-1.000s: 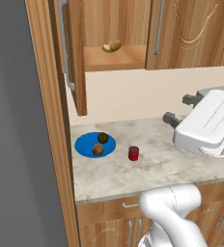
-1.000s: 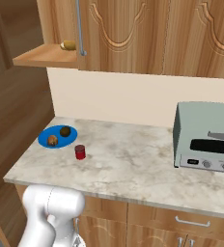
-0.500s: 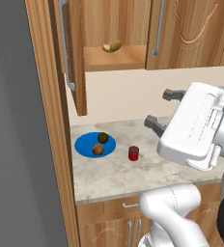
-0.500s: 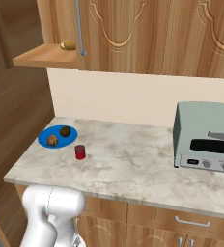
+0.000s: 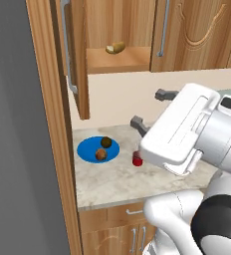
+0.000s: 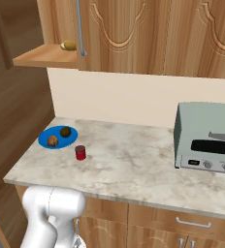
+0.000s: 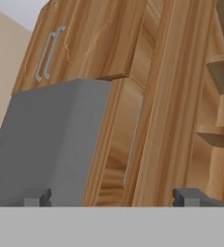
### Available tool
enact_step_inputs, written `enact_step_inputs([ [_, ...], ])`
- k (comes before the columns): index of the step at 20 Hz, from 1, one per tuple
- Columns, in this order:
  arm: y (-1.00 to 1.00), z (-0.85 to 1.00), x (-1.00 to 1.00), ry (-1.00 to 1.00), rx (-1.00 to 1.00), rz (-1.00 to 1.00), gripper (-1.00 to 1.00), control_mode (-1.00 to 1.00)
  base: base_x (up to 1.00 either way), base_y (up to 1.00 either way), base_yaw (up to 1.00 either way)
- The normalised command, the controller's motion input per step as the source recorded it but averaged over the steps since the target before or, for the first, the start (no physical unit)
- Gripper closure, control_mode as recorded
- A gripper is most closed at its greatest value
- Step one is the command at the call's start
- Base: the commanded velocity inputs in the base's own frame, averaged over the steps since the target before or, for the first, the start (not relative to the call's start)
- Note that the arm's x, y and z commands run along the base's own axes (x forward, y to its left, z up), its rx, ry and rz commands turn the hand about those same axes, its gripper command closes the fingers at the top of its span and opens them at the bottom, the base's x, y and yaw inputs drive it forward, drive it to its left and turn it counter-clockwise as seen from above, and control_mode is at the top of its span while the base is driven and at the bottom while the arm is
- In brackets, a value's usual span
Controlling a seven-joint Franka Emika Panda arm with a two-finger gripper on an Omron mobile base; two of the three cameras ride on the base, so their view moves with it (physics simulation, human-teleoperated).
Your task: Pick the avocado and bread from the counter and place them on the plate. Then pick the jam from the cabinet and place it next to the plate. Lastly close the cabinet door.
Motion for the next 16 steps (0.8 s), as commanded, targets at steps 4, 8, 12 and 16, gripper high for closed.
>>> enact_step_inputs([
  [4, 0.12, 0.01, 0.20, 0.07, -0.01, -0.09, -1.00, -1.00, 0.00, 0.00, 0.00],
  [8, 0.12, 0.00, 0.26, 0.11, -0.01, -0.10, -1.00, -1.00, 0.00, 0.00, 0.00],
  [12, 0.09, 0.00, 0.26, 0.12, -0.02, -0.10, -1.00, -1.00, 0.00, 0.00, 0.00],
  [16, 0.07, 0.00, 0.29, 0.11, -0.02, -0.06, -1.00, -1.00, 0.00, 0.00, 0.00],
])
